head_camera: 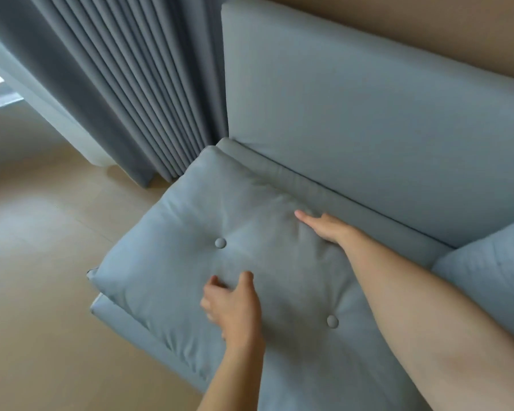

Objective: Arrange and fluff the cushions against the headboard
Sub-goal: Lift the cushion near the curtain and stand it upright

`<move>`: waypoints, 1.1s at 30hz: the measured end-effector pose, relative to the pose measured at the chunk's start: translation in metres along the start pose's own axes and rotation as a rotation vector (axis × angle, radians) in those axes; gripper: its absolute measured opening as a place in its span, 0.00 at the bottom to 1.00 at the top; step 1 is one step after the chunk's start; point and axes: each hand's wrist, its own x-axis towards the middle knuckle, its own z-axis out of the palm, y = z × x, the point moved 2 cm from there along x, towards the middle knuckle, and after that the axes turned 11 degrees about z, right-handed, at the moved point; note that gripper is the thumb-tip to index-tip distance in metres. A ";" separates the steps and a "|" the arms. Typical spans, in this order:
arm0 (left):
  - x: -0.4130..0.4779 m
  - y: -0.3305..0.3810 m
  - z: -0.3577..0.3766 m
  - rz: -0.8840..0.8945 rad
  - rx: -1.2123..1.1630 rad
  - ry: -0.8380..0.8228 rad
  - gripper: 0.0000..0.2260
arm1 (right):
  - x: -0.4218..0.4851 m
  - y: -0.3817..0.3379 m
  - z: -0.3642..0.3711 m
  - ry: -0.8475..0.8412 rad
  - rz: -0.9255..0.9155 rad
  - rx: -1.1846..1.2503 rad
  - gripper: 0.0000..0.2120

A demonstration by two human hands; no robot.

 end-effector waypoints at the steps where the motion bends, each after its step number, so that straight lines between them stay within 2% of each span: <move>1: -0.004 -0.004 -0.002 0.006 -0.002 -0.021 0.27 | 0.007 0.001 0.004 0.021 0.014 0.003 0.63; 2: -0.008 -0.008 -0.001 0.028 0.004 -0.052 0.27 | 0.015 0.002 0.008 0.047 0.007 -0.002 0.60; 6: -0.009 -0.016 0.008 0.060 0.111 -0.099 0.28 | 0.015 0.001 0.012 0.291 -0.118 -0.036 0.28; 8: -0.013 -0.020 0.005 0.100 0.185 -0.101 0.31 | 0.008 0.002 0.012 0.427 -0.200 0.001 0.22; 11: -0.029 -0.025 -0.002 0.192 0.299 -0.117 0.34 | -0.016 0.002 0.008 0.588 -0.321 0.115 0.25; 14: -0.045 -0.024 -0.011 0.174 0.291 -0.135 0.39 | -0.059 -0.006 -0.007 0.743 -0.545 0.197 0.27; 18: -0.065 -0.003 -0.012 0.140 0.087 -0.181 0.45 | -0.133 -0.025 -0.043 0.978 -0.895 0.250 0.23; 22: -0.066 0.040 0.014 0.186 -0.231 -0.291 0.45 | -0.185 -0.035 -0.089 1.107 -1.137 0.254 0.23; 27: -0.051 0.100 0.071 0.114 -0.422 -0.420 0.53 | -0.199 -0.034 -0.145 1.329 -1.242 0.176 0.23; 33: -0.046 0.139 0.118 0.101 -0.540 -0.547 0.53 | -0.184 -0.040 -0.180 1.502 -1.235 0.119 0.25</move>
